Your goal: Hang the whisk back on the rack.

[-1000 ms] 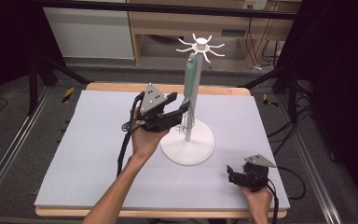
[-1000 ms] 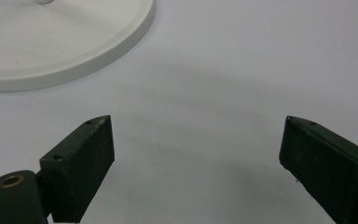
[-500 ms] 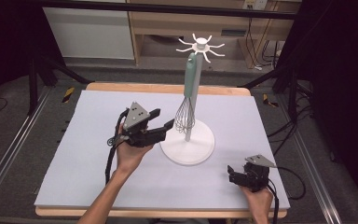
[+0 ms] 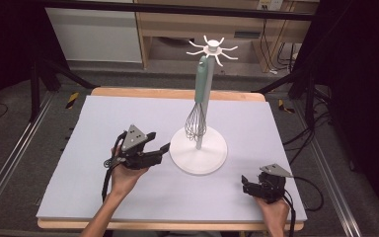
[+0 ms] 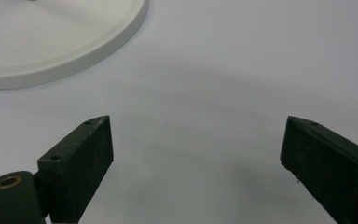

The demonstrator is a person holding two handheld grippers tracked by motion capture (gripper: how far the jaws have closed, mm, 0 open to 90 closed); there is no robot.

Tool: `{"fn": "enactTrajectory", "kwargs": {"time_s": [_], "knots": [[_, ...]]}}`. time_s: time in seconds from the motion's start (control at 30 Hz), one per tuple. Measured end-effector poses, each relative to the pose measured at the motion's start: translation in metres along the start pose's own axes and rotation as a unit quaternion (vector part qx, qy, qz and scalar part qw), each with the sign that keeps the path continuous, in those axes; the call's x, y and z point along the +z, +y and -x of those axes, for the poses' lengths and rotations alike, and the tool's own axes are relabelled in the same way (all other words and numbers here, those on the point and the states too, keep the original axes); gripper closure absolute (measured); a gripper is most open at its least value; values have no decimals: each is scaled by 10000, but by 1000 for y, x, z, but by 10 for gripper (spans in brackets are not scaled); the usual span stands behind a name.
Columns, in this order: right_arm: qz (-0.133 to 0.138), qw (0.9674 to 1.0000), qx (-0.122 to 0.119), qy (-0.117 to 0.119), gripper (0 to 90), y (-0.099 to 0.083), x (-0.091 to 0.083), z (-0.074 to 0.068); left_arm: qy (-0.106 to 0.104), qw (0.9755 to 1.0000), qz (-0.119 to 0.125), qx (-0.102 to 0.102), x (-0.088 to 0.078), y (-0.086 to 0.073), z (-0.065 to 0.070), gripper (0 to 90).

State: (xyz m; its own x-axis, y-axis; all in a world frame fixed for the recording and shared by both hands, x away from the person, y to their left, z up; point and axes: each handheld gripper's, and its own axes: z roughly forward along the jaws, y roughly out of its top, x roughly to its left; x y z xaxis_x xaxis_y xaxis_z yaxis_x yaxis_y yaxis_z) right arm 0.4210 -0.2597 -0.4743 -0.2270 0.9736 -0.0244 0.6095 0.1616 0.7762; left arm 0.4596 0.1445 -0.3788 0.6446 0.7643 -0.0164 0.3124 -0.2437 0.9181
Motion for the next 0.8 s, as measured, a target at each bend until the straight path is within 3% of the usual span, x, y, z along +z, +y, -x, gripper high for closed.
{"fn": "enactTrajectory", "kwargs": {"time_s": [0.3, 0.53, 0.8], "knots": [[-30, 10000, 34, -34, 98, -1, 0, 1, 199, 9991, -355, -129, -6, -32, -16, 358], [-35, 10000, 18, -59, 96, -1, 0, 3, 446, 9960, -746, -199, -15, -62, -32, 354], [-72, 9999, 28, -93, 90, -2, 1, 3, 733, 9920, -970, -349, -33, -87, -50, 354]]}}
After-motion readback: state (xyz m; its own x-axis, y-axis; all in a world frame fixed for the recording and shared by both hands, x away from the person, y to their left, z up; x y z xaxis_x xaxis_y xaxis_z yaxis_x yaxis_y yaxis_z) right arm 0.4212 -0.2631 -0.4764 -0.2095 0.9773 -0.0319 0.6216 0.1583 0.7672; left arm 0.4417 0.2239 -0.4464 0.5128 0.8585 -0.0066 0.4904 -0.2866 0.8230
